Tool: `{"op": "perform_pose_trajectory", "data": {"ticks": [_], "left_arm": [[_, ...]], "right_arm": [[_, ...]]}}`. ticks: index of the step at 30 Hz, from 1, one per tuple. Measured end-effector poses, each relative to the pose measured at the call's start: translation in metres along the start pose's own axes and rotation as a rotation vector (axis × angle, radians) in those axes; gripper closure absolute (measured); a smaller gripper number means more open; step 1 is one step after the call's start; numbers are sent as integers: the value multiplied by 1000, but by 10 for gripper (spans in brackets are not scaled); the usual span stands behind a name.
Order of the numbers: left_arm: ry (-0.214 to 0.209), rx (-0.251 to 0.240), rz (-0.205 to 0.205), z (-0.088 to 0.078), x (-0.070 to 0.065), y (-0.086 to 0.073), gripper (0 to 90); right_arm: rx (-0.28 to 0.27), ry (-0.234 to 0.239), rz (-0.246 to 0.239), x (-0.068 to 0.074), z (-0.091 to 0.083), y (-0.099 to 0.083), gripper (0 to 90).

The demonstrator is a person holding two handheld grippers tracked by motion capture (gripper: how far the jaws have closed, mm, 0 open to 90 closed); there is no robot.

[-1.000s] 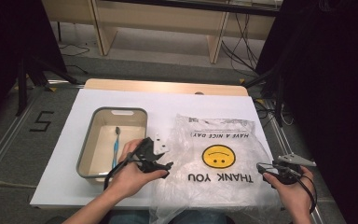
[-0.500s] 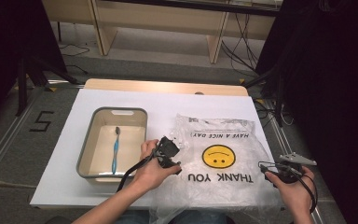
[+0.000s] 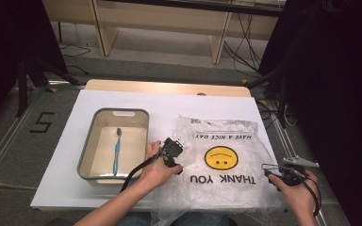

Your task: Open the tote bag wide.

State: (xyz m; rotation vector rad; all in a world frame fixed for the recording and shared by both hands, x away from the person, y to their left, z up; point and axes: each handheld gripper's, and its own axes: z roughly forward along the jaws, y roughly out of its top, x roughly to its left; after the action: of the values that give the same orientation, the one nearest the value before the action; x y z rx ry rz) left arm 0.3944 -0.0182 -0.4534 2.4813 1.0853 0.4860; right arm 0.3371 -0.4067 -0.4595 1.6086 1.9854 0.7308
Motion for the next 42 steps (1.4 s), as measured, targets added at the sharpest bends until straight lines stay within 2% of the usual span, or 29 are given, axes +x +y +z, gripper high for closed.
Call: {"op": "perform_pose_trajectory", "data": {"ticks": [4, 6, 7, 12, 13, 15, 17, 22, 24, 28, 30, 36, 42], "left_arm": [[-13, 16, 0, 3, 3, 0, 430], [-21, 24, 3, 4, 4, 0, 449], [-23, 28, 6, 5, 4, 0, 482], [-54, 43, 10, 8, 5, -1, 557], [-56, 47, 15, 9, 5, -1, 607], [-61, 52, 22, 10, 5, -2, 630], [-64, 58, 28, 12, 6, -2, 705], [-74, 54, 38, 12, 6, -2, 814], [-95, 45, 22, 10, 6, -1, 864], [-125, 24, -32, 8, 8, 0, 892], [-129, 21, -40, 7, 10, 1, 893], [-119, -13, -61, 4, 14, 2, 895], [-108, -59, -95, 1, 18, 5, 895]], "right_arm": [[20, 27, 11, 0, 3, -2, 477], [25, 35, 12, 0, 3, -2, 493], [33, 46, 15, 0, 3, -2, 531], [41, 54, 20, 0, 3, -2, 602], [46, 57, 24, 0, 2, -2, 649], [48, 61, 25, 0, 2, -3, 674], [54, 74, 19, 0, 2, -3, 747], [72, 85, 23, 2, 1, -3, 823], [77, 90, 25, 2, 1, -3, 858], [73, 94, 18, 3, 0, -2, 876], [74, 97, 21, 3, 0, -2, 884], [74, 102, 27, 4, -2, -2, 897], [44, 98, 32, 4, -5, 0, 900]]}}
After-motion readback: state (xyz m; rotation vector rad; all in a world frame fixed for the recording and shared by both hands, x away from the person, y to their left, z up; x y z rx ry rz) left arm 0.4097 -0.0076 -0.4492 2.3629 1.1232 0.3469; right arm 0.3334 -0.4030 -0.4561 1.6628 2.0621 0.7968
